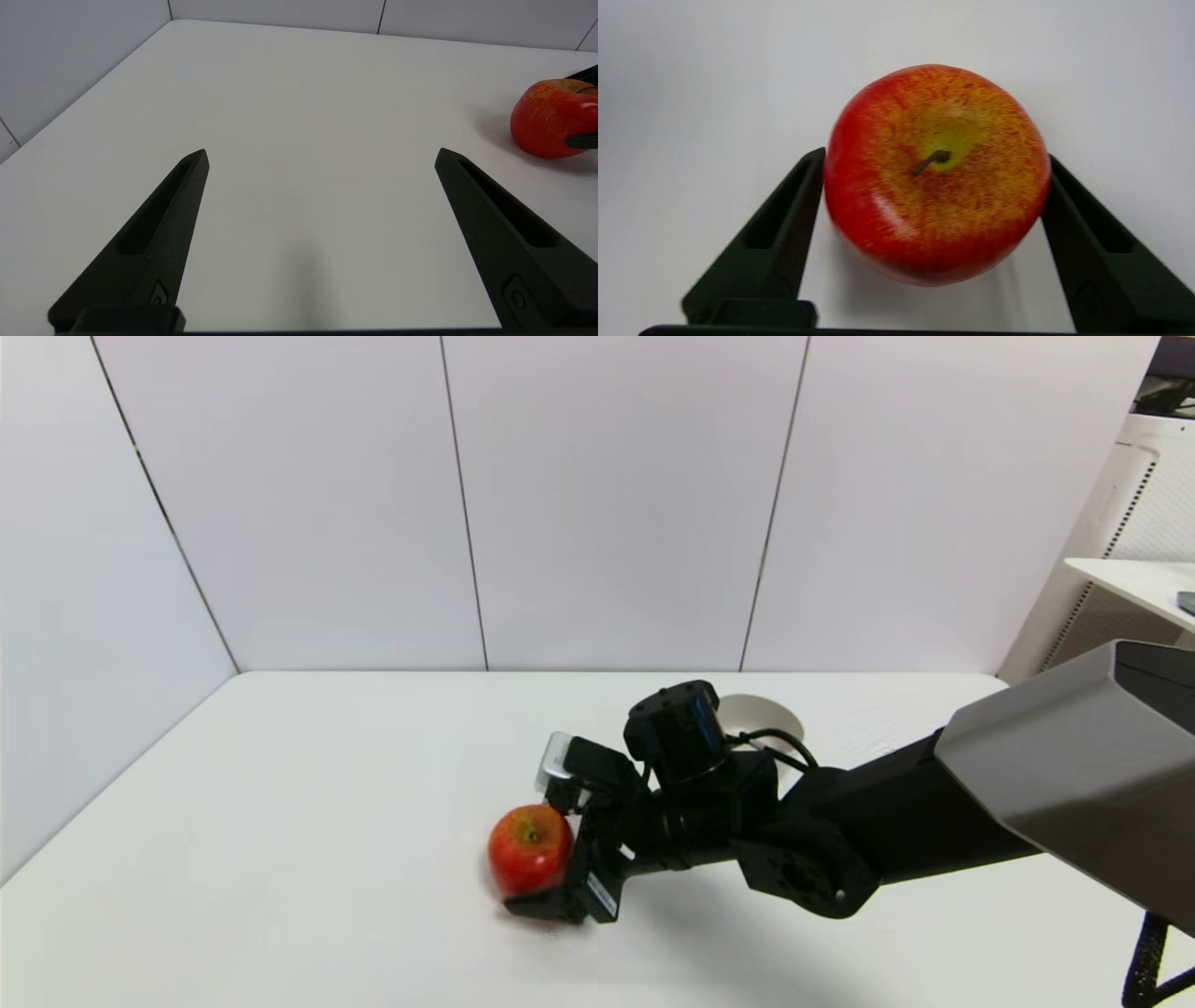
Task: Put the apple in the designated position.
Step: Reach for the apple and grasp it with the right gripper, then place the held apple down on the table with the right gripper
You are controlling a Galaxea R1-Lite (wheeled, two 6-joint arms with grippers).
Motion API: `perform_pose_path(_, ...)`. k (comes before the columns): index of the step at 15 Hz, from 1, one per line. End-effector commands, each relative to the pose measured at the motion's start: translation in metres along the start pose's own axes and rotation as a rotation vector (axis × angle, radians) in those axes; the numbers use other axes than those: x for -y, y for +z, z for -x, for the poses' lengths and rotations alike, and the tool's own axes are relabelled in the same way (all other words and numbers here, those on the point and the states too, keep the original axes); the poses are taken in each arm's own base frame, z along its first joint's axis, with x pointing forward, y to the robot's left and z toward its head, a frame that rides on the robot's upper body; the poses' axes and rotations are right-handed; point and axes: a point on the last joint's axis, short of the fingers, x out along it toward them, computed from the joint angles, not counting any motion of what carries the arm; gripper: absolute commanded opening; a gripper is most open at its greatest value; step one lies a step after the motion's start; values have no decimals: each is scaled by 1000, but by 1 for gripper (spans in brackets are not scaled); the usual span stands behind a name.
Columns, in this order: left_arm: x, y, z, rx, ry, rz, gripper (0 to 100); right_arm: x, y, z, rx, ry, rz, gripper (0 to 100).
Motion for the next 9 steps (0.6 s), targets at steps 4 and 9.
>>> perform_pose_path(4,0,0,0,0,0,1,100,7,3,-3,2,-41,8,0)
perform_pose_path(9,0,0,0,2,0,1,100,64,38,57,141,-265,42,0)
